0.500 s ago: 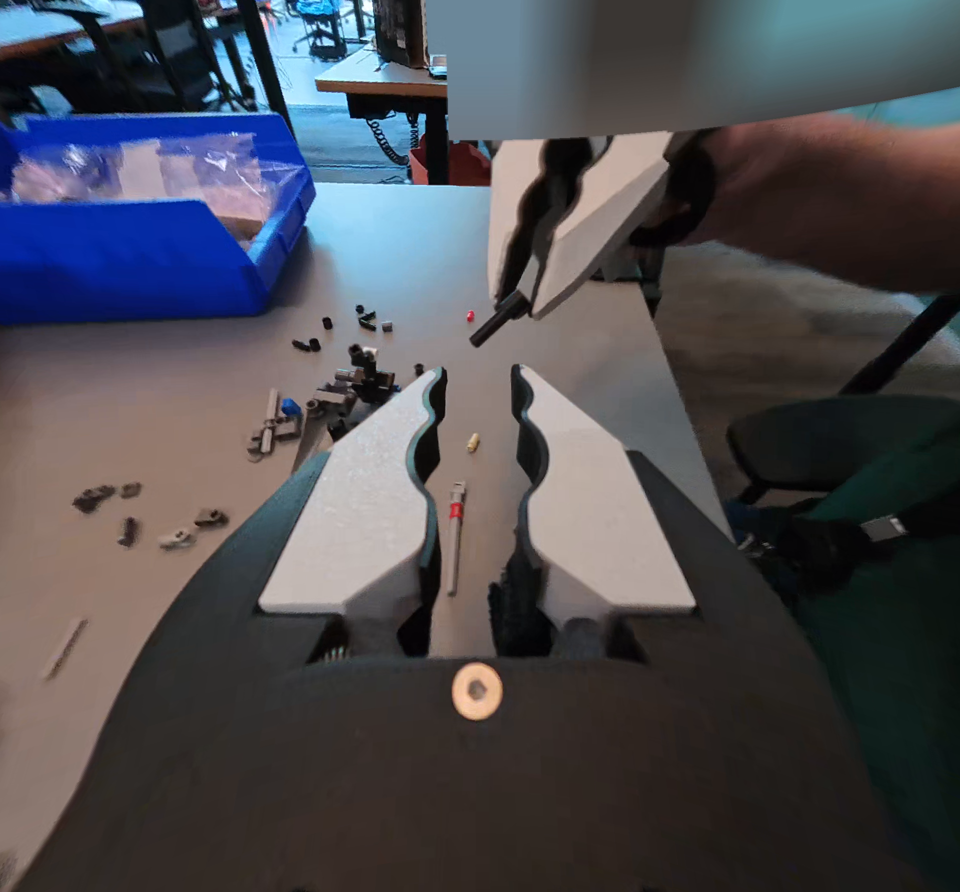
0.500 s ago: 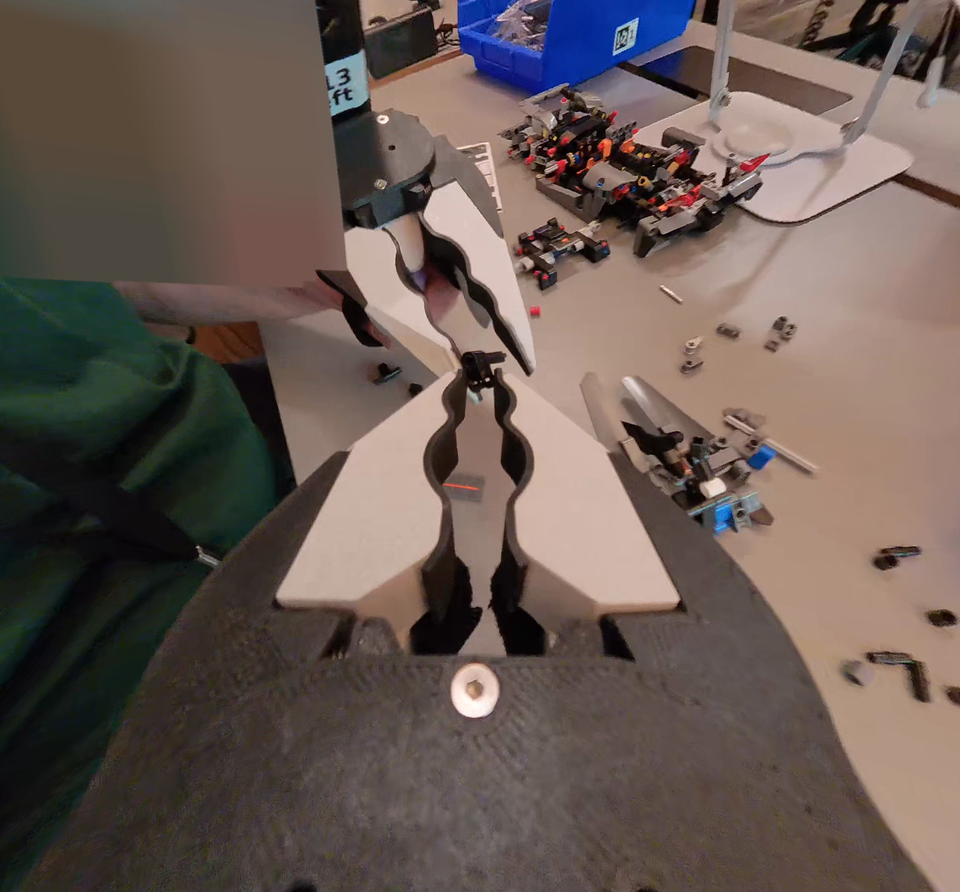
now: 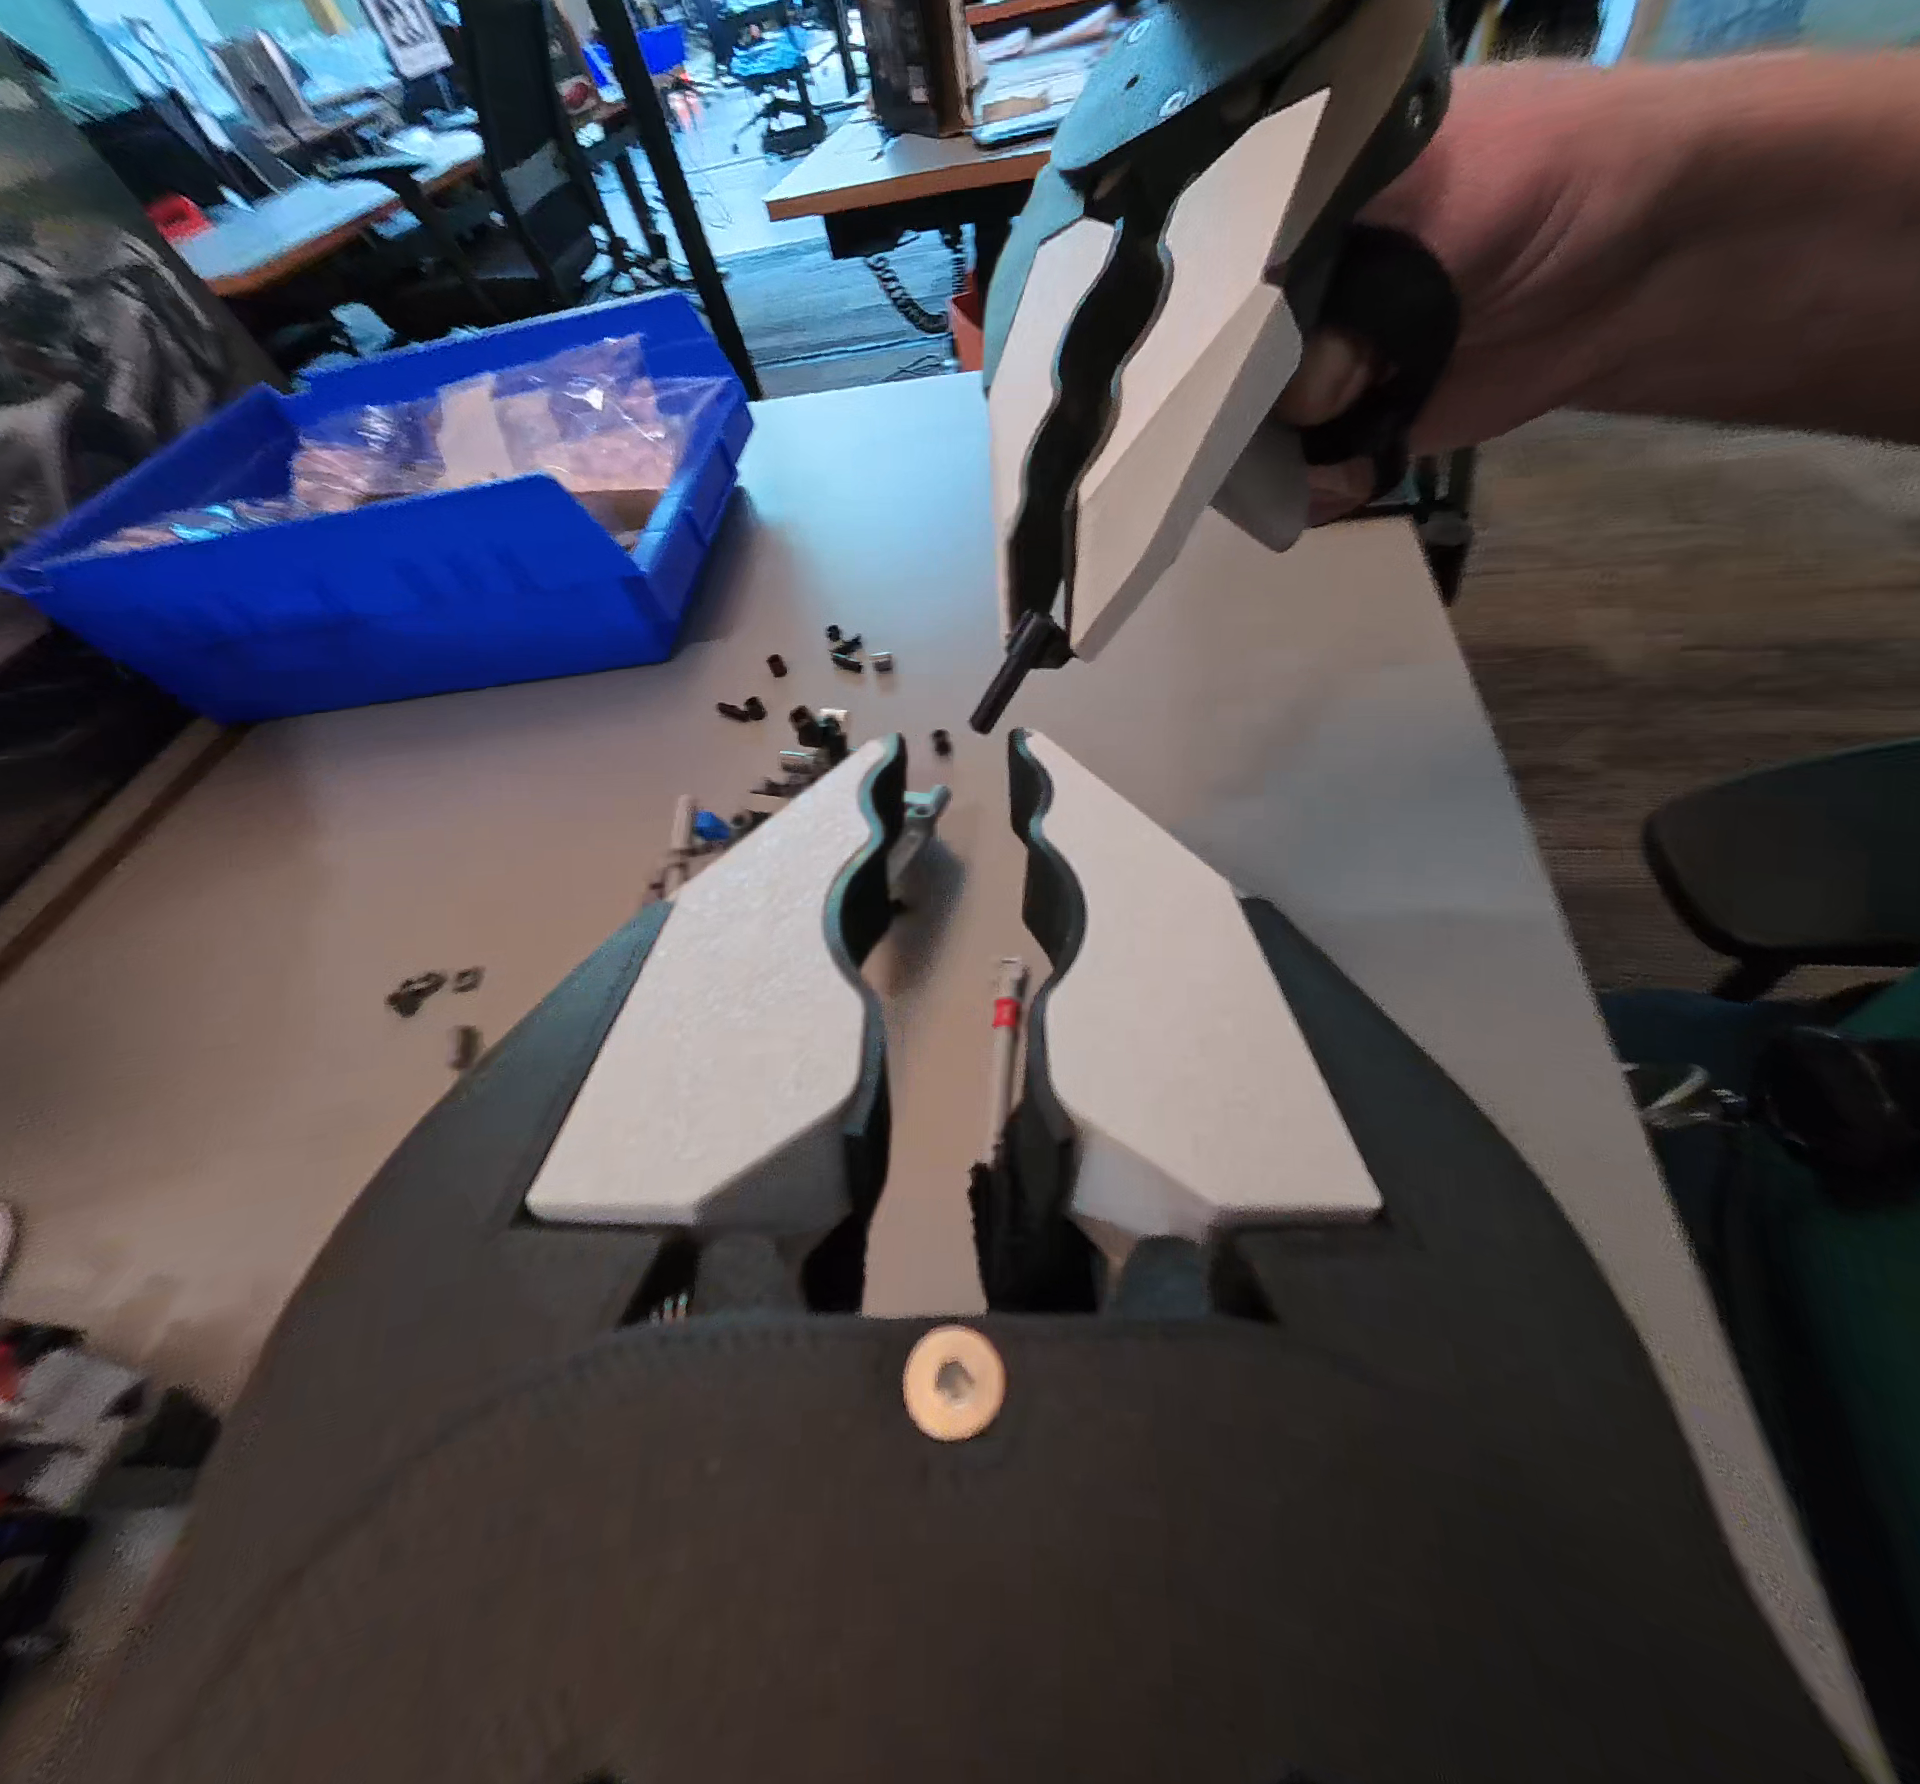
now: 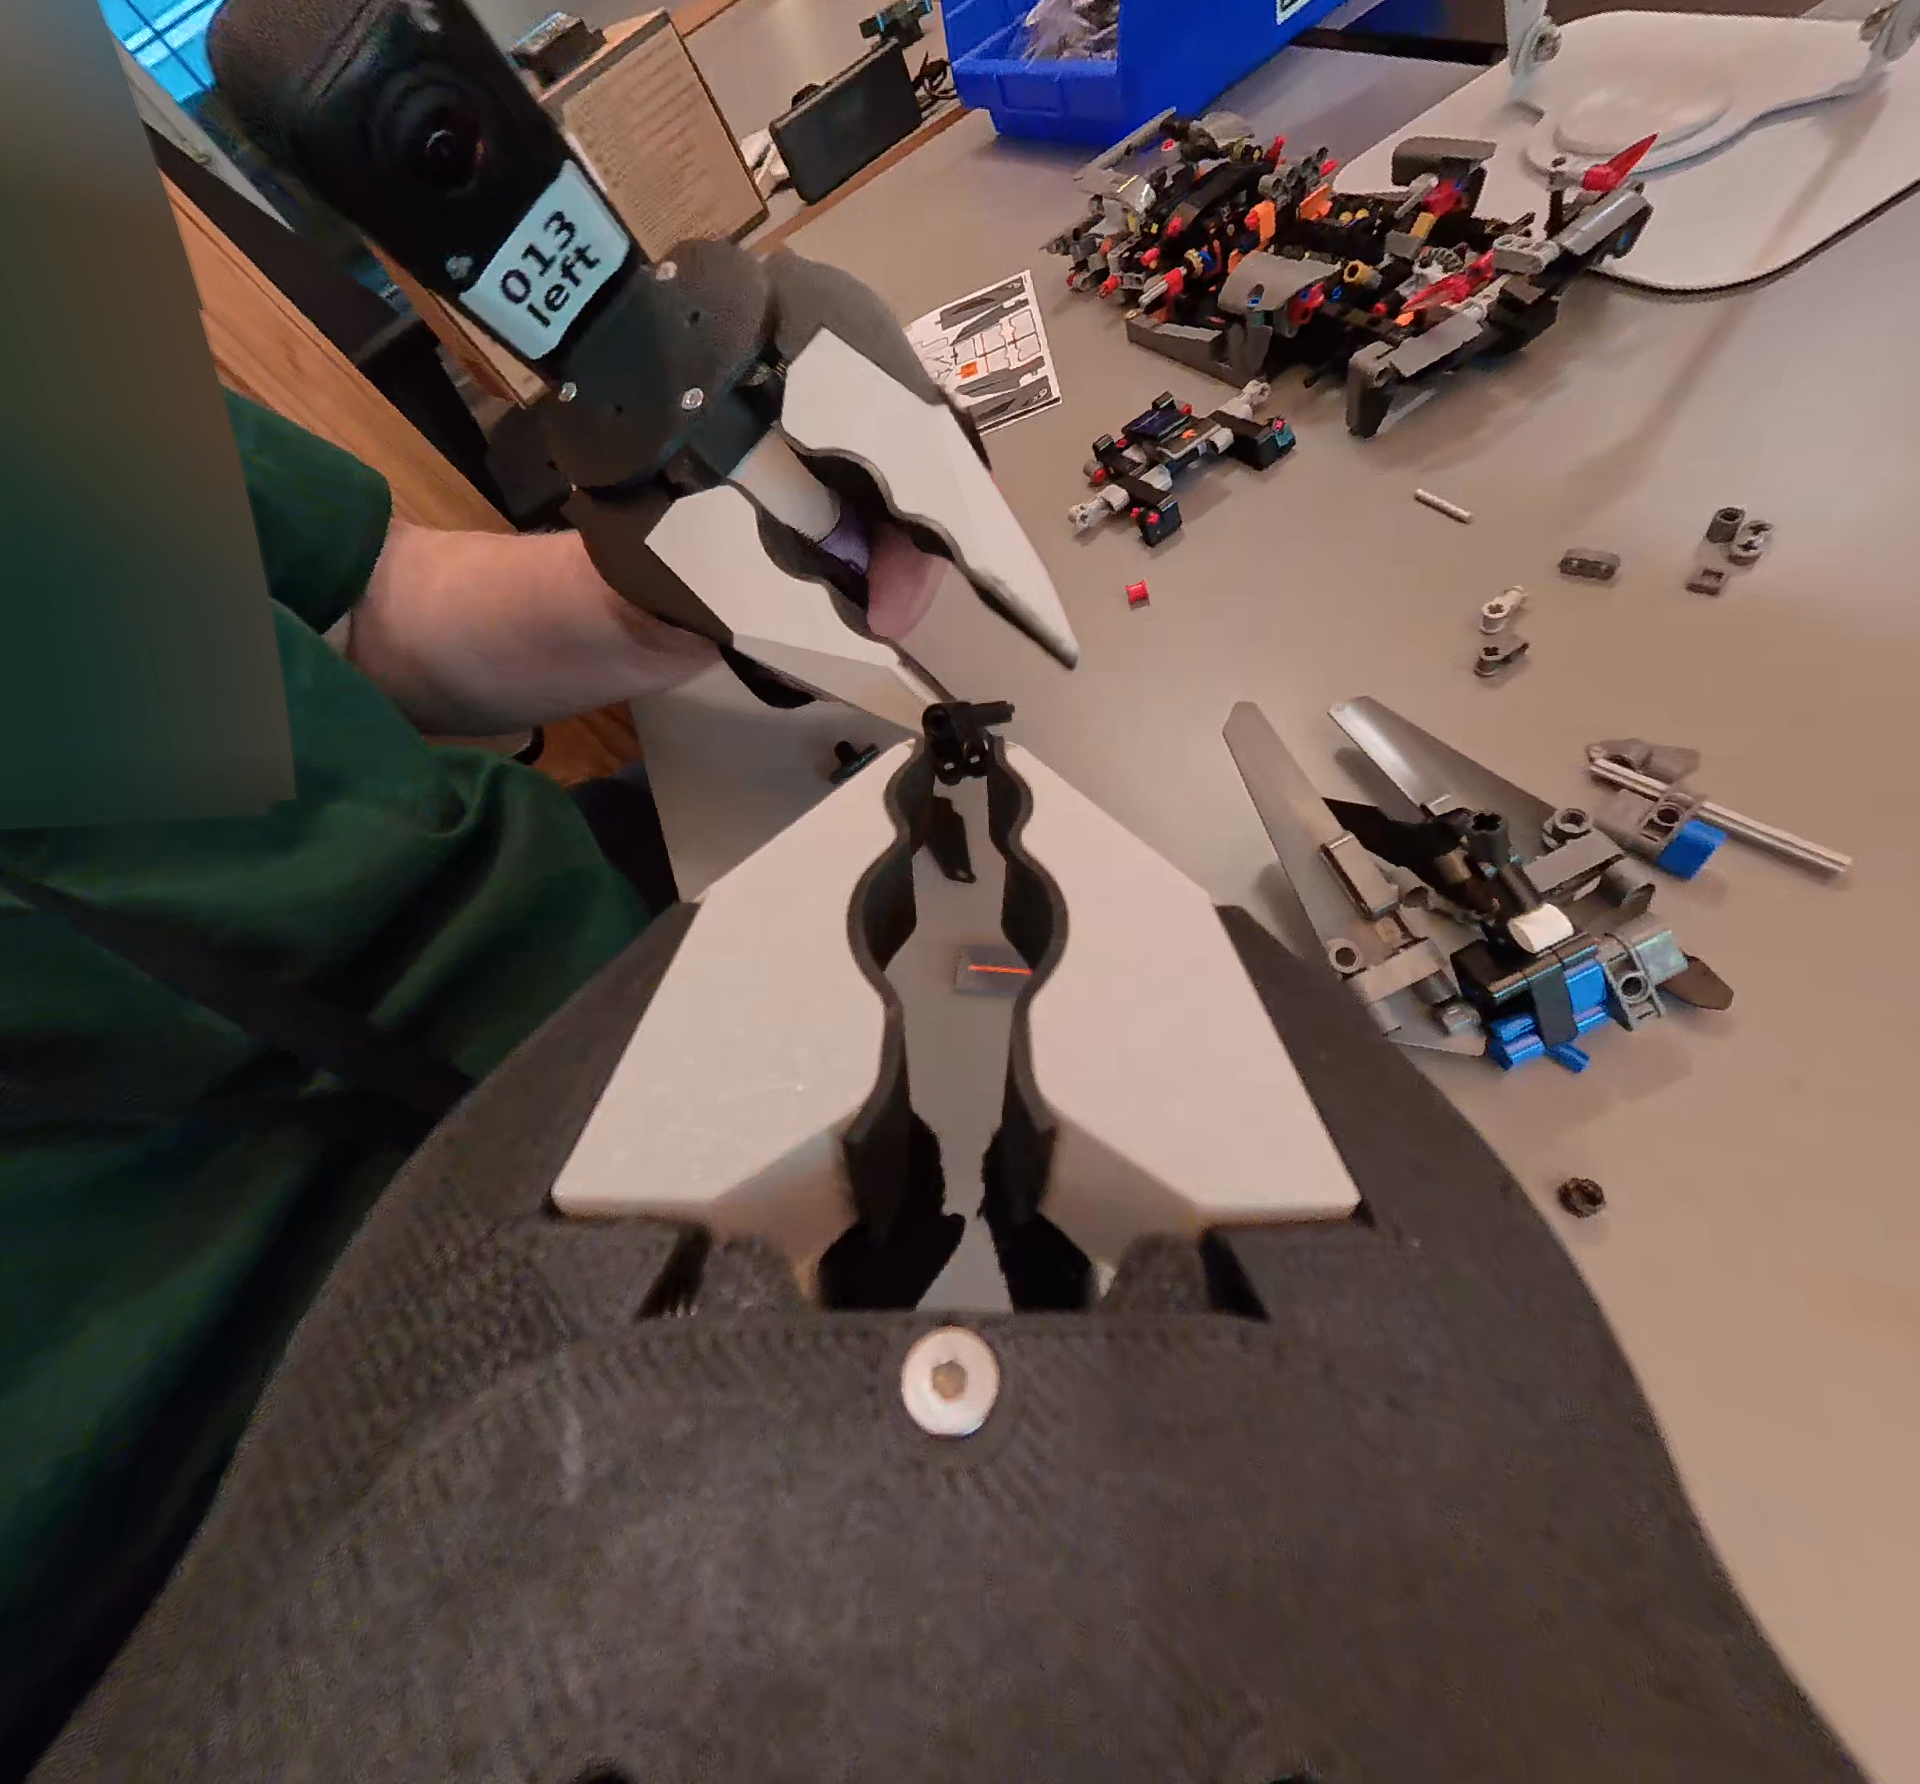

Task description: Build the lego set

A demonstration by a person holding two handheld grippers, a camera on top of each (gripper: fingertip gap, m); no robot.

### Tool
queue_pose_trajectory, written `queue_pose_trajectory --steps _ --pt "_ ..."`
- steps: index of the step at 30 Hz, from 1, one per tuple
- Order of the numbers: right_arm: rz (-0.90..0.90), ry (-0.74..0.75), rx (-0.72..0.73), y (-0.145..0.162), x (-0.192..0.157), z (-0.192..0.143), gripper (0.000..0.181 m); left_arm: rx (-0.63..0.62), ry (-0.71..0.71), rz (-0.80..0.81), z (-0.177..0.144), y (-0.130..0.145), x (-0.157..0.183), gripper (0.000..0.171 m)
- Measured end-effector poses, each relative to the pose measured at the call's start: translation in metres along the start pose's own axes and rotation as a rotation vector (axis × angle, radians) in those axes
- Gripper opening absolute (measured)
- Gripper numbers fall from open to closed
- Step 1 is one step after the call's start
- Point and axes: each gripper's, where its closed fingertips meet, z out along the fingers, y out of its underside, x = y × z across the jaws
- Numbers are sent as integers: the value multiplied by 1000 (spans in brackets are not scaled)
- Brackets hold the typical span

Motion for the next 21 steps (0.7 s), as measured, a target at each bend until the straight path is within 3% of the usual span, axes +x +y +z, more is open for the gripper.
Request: queue_pose_trajectory --steps 2,6,15,21 --pt "13 -21 3 0 -2 1 8 -22 -2 98 1 0 6 20" --pt "34 -51 -19 3 -4 4 8 -62 -12 195 6 3 13 2" --pt "-98 84 -28 -2 10 1 16 -6 -28 -57 12 0 5 2" --pt "-125 82 -15 -8 8 -1 8 20 -28 -84 12 -3 4 1"
